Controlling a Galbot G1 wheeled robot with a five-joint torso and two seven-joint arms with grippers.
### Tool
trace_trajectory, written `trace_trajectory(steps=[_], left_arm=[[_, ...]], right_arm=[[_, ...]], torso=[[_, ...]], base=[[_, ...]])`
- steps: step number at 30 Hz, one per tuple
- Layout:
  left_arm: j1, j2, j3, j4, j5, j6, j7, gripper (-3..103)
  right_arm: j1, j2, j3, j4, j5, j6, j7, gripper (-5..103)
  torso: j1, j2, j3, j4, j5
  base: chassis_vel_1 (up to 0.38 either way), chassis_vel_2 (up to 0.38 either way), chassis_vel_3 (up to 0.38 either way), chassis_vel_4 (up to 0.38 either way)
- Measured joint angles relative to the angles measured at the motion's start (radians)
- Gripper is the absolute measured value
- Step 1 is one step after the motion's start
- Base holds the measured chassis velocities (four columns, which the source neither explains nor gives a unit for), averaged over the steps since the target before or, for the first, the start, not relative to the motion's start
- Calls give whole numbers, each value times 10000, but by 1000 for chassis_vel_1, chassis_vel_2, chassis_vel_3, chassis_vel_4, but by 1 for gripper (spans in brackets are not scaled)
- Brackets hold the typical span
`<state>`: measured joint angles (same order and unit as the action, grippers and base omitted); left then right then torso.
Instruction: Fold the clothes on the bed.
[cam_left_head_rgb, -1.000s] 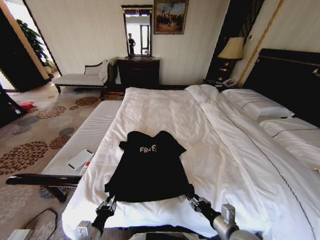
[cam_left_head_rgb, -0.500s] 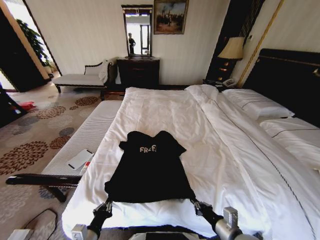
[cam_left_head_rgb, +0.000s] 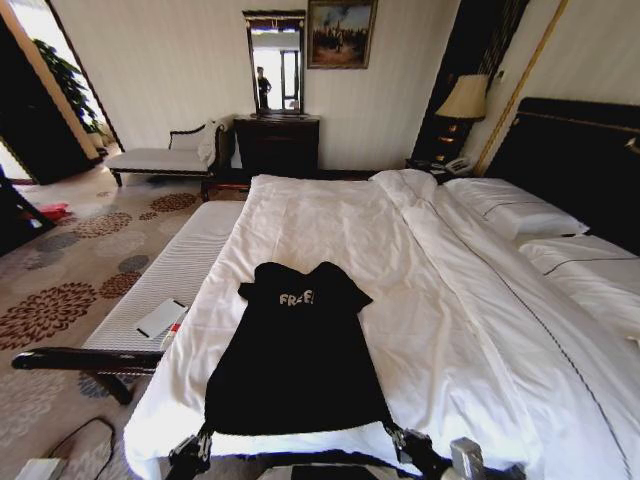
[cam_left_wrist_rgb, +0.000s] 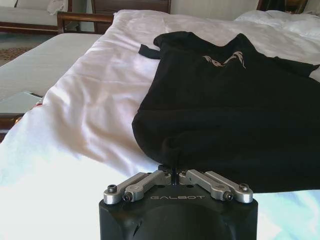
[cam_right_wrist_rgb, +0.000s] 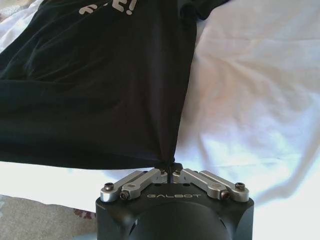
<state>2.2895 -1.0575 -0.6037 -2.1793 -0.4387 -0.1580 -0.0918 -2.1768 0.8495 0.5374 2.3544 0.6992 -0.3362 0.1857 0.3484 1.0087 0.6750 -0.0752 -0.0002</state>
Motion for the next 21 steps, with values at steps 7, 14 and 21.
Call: trace_trajectory(steps=[7, 14, 21], left_arm=[[238, 11, -29, 276, 102, -195, 4, 2], [129, -77, 72, 531, 234, -254, -105, 1], [75, -144, 80, 478, 510, -302, -194, 28]], right_arm=[[11, 166, -333, -362, -484, 25, -95, 0], [133, 234, -427, -534, -570, 152, -82, 5], [126, 424, -315, -377, -854, 368, -71, 31]], torso=[[0, 0, 0, -1, 3], [-1, 0, 0, -1, 1], [0, 0, 0, 0, 1]], base=[[0, 0, 0, 0], [0, 0, 0, 0], [0, 0, 0, 0]])
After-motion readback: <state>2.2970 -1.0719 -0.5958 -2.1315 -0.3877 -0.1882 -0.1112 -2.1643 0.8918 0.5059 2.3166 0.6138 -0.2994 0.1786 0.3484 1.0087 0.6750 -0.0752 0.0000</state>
